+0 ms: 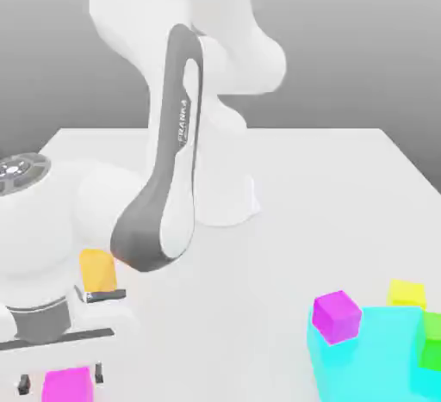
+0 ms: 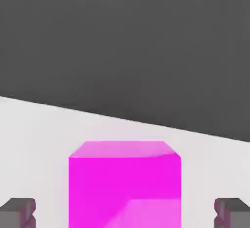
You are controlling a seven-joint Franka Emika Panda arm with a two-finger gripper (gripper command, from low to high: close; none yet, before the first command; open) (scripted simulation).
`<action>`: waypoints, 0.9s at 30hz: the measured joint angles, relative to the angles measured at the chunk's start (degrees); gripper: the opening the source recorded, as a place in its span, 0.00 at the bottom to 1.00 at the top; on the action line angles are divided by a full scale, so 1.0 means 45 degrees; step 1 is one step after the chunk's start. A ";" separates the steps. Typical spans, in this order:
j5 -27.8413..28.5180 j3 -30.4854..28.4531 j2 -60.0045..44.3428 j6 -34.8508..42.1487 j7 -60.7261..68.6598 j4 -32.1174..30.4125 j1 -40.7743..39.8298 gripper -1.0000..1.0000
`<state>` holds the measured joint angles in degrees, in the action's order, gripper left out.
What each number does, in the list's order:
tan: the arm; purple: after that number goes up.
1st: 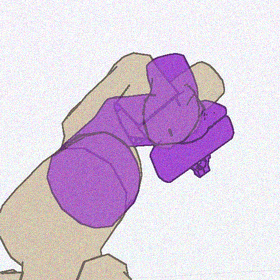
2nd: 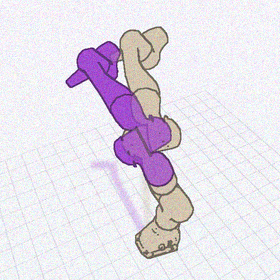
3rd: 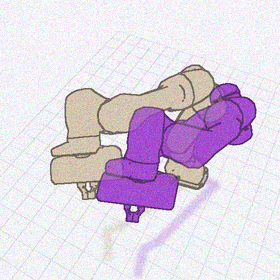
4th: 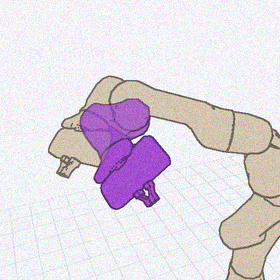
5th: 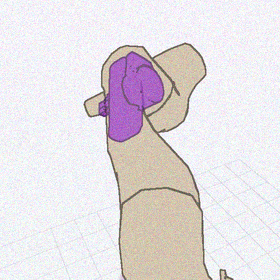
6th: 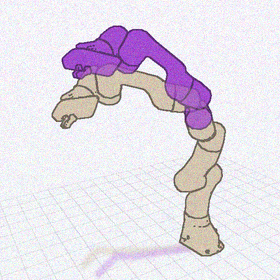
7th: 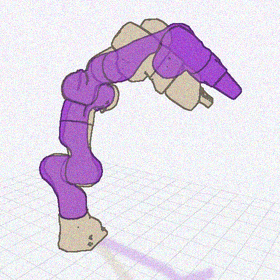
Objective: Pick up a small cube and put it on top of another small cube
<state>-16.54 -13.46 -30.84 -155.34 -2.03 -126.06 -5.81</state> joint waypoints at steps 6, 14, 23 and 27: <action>-0.0015 0.0013 -0.0027 0.0000 0.0017 0.0006 -0.0014 0.00; 0.1319 0.0027 0.3206 0.1968 -0.1739 -0.1267 0.1975 0.00; 0.3229 0.2388 0.7220 0.3373 -0.5186 -0.3597 0.6293 0.00; 0.3585 0.2557 0.6832 0.2272 -0.5808 -0.4230 0.6371 0.00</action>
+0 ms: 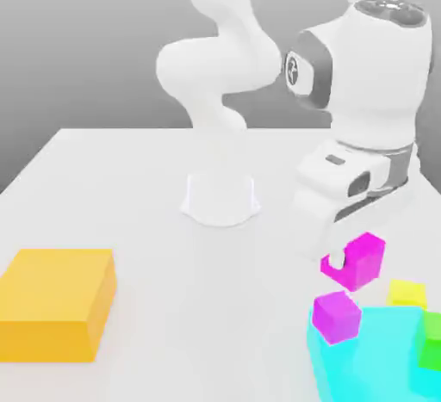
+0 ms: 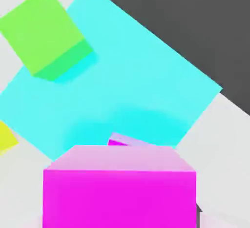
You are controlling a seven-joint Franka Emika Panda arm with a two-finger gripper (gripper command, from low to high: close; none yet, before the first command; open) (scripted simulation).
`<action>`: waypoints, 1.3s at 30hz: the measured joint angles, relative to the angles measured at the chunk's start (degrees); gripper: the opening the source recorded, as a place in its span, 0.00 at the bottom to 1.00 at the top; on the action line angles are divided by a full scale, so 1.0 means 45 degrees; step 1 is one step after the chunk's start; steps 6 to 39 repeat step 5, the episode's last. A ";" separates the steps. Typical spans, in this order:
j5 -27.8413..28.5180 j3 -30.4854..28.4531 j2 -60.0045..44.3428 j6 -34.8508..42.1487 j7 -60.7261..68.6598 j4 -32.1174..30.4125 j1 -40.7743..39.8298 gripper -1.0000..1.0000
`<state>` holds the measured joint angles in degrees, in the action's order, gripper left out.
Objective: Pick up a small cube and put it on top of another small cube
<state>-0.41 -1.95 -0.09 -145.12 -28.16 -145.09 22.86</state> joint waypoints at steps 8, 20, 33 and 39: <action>-0.0003 -0.0001 -0.0666 -0.0826 -0.0016 -0.0156 -0.0038 1.00; -0.0003 -0.0001 -0.0666 -0.0826 -0.0016 -0.0156 -0.0038 1.00; -0.0003 -0.0001 -0.0666 -0.0826 -0.0016 -0.0156 -0.0038 1.00; -0.0003 -0.0001 -0.0666 -0.0826 -0.0016 -0.0156 -0.0038 1.00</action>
